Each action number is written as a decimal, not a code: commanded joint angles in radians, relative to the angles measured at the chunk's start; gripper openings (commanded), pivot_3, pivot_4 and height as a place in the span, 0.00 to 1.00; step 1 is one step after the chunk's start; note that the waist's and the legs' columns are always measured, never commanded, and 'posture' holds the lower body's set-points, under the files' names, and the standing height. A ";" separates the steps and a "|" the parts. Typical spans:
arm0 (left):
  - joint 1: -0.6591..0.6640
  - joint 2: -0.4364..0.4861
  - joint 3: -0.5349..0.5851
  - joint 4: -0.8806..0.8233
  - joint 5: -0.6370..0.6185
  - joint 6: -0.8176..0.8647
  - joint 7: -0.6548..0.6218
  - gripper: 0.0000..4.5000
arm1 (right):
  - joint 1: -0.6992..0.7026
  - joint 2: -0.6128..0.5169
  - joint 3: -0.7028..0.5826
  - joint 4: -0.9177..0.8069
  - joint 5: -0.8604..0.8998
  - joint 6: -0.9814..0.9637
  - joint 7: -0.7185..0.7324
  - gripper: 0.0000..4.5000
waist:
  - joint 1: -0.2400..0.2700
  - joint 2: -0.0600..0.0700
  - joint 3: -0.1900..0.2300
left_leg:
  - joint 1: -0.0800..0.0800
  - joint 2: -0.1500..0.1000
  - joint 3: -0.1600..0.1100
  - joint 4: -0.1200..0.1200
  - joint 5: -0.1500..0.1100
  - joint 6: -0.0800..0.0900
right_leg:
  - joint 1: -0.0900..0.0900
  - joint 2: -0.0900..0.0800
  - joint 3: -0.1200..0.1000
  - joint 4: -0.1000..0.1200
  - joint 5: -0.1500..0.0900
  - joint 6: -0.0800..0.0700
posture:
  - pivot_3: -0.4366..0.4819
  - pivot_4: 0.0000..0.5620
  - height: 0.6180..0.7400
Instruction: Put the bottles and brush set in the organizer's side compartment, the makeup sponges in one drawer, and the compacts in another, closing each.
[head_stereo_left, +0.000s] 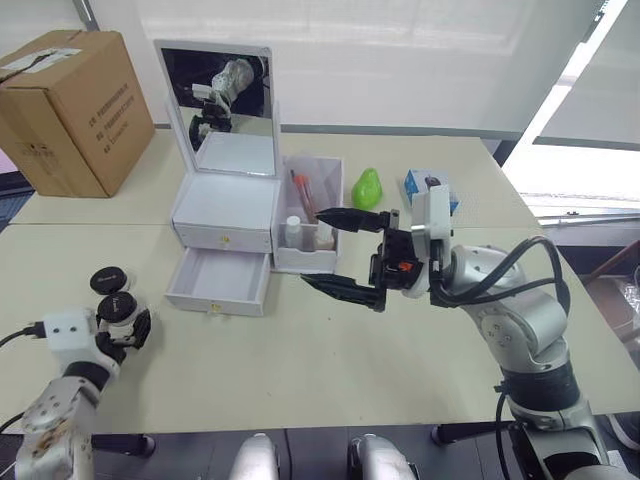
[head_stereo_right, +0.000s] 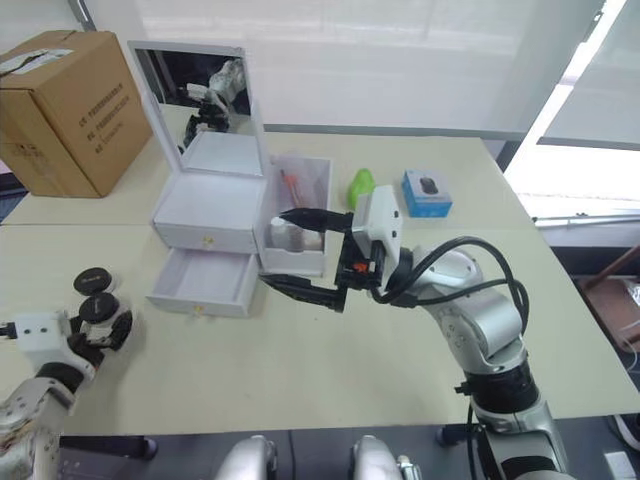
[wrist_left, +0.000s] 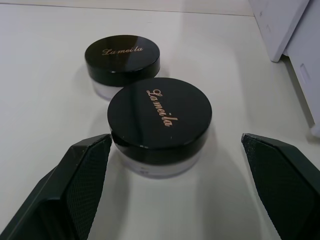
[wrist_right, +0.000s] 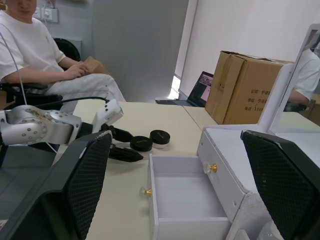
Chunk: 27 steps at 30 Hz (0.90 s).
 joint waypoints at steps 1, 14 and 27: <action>-0.033 0.008 -0.007 0.020 0.009 0.014 0.030 0.99 | 0.000 0.001 -0.007 -0.048 0.003 0.005 -0.015 1.00 | 0.000 0.000 0.000 | 0.001 0.000 0.000 0.000 0.000 0.000 | 0.001 0.000 0.000 0.000 0.000 0.000 | 0.48 0.27 0.85; -0.075 -0.019 0.001 0.034 -0.033 -0.010 0.037 0.73 | 0.055 -0.005 0.005 -0.059 -0.017 -0.005 -0.020 1.00 | 0.002 0.001 0.000 | 0.002 0.000 0.000 0.000 0.000 0.000 | 0.003 0.000 0.000 -0.001 -0.001 0.000 | 0.48 0.27 0.85; -0.083 -0.007 0.076 0.007 -0.098 -0.181 -0.051 0.65 | 0.236 -0.009 0.029 0.097 -0.120 -0.258 0.183 1.00 | 0.001 0.000 -0.001 | 0.002 0.000 -0.001 0.000 0.000 0.000 | 0.004 0.000 -0.001 -0.001 -0.004 0.001 | 0.48 0.27 0.85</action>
